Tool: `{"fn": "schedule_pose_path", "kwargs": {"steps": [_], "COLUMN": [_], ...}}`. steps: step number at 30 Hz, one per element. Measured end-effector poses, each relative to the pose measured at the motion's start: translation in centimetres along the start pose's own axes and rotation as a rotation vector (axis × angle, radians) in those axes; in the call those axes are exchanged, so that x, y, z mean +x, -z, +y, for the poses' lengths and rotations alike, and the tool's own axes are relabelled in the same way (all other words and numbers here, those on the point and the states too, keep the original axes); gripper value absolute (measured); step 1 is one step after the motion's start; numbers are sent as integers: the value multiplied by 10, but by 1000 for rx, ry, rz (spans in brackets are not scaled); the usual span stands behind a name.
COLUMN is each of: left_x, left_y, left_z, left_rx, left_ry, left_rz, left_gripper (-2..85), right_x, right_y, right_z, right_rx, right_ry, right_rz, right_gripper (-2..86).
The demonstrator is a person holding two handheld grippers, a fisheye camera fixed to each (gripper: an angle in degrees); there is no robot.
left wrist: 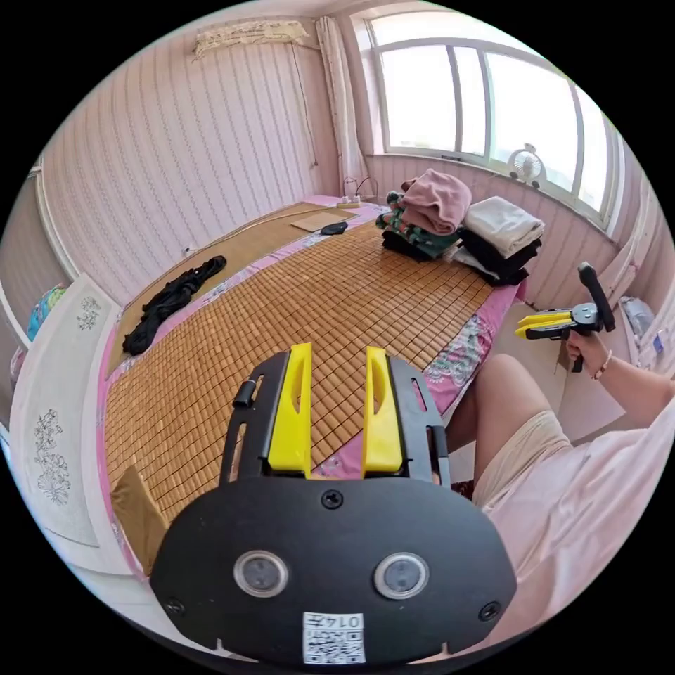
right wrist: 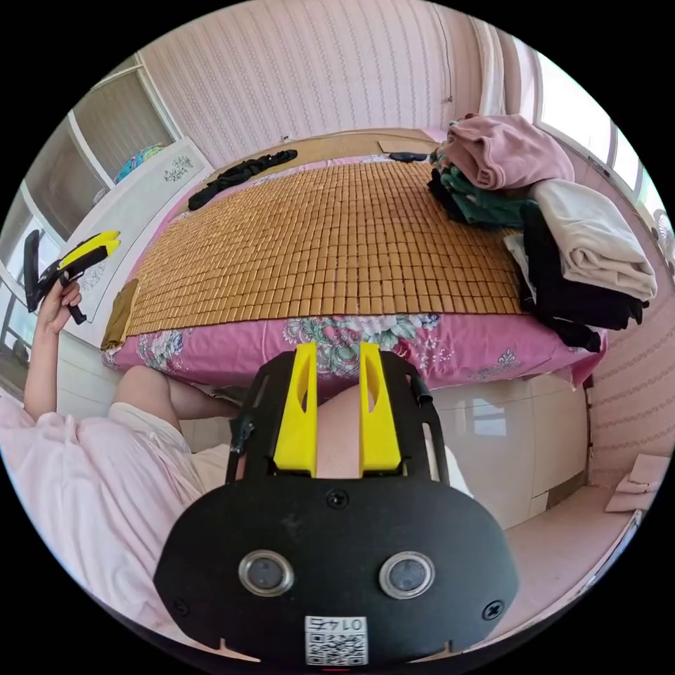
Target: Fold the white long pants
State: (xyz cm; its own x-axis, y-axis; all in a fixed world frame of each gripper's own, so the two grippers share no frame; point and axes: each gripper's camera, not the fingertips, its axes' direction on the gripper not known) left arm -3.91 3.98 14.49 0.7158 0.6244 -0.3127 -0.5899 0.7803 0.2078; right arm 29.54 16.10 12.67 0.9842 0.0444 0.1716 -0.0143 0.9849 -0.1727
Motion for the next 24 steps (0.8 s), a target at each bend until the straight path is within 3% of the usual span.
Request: {"fn": "schedule_pose_path", "kwargs": {"steps": [4,11,17,24], "left_x": [46,143,235,336], "left_y": [-34,-119,-192,-281], "left_z": [-35,-129,-212,-292], "left_rx": [129,96,91,45], "left_ry": [-58,-267,-417,-469], "left_rz": [175,381,481,516], "left_gripper": [116,131,132,135], "right_x": [39,155,272,356], "right_y": [44,97,131,134], "right_z": [21,32,52,45], "right_rx": [210,333,424,422], "right_ry": [-1,-160,-404,-496], "right_rz": [132,276,276,298], "right_gripper": [92,113,141,176]}}
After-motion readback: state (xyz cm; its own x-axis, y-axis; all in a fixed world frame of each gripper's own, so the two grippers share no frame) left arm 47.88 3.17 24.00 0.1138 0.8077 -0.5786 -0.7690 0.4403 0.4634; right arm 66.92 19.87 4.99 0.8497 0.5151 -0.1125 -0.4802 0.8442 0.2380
